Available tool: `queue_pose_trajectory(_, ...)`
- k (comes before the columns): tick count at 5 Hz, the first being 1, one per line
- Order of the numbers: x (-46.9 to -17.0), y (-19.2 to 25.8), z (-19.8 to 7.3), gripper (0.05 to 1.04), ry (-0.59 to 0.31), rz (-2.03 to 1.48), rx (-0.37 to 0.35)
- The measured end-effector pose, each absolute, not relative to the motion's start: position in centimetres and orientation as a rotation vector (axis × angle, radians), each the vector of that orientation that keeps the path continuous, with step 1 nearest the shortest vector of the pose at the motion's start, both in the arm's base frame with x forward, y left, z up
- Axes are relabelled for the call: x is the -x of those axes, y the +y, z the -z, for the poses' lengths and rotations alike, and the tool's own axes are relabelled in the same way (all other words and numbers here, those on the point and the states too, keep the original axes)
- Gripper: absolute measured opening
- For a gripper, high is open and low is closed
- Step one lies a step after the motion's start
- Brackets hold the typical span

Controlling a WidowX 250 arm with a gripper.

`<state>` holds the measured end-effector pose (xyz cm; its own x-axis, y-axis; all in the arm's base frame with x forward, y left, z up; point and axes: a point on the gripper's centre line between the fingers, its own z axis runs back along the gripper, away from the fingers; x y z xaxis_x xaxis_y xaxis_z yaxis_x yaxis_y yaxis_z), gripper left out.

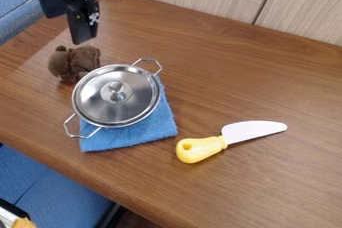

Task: Take silver lid and place it top right

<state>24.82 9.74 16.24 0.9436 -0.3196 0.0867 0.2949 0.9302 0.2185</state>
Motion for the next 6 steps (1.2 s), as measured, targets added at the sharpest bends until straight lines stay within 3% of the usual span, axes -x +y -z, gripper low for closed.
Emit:
queue_pose_trajectory(2,-23.4,4.9,-13.3,1.001,-0.051,0.48,-0.134)
queue_pose_trajectory(4,-22.5,2.6,-11.5,1.001,-0.01,0.603,-0.149)
queue_pose_trajectory(6,-22.6,3.1,-11.4,1.001,0.001,0.582,-0.18)
